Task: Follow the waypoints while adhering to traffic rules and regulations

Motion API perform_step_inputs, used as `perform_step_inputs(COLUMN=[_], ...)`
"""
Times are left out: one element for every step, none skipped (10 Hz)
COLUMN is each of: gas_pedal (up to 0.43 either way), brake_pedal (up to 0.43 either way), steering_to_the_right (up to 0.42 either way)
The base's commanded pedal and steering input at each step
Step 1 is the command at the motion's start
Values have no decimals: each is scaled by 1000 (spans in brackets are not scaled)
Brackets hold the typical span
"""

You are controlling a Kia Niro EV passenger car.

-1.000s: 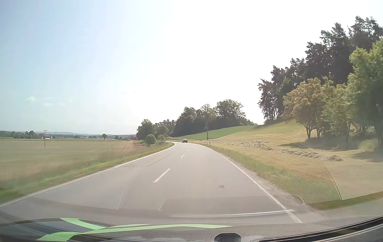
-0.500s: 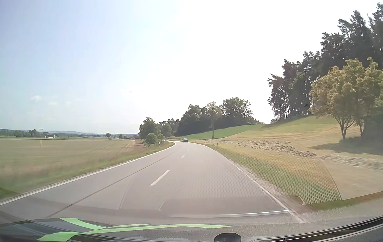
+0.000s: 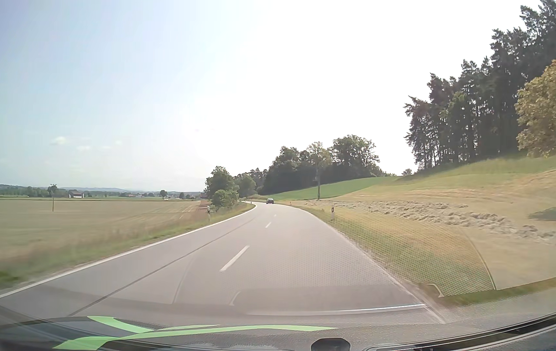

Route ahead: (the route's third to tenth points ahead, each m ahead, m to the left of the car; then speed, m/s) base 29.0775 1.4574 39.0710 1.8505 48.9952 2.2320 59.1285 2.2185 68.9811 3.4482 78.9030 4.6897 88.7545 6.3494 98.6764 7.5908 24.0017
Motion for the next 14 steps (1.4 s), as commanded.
perform_step_inputs(gas_pedal=[157, 157, 157, 157, 157, 150, 138, 138, 138, 138, 138, 138, 150, 150], brake_pedal=[0, 0, 0, 0, 0, 0, 0, 0, 0, 0, 0, 0, 0, 0], steering_to_the_right=[-10, -9, -10, -9, -10, -9, -10, -9, -10, -10, -10, -10, -10, -10])
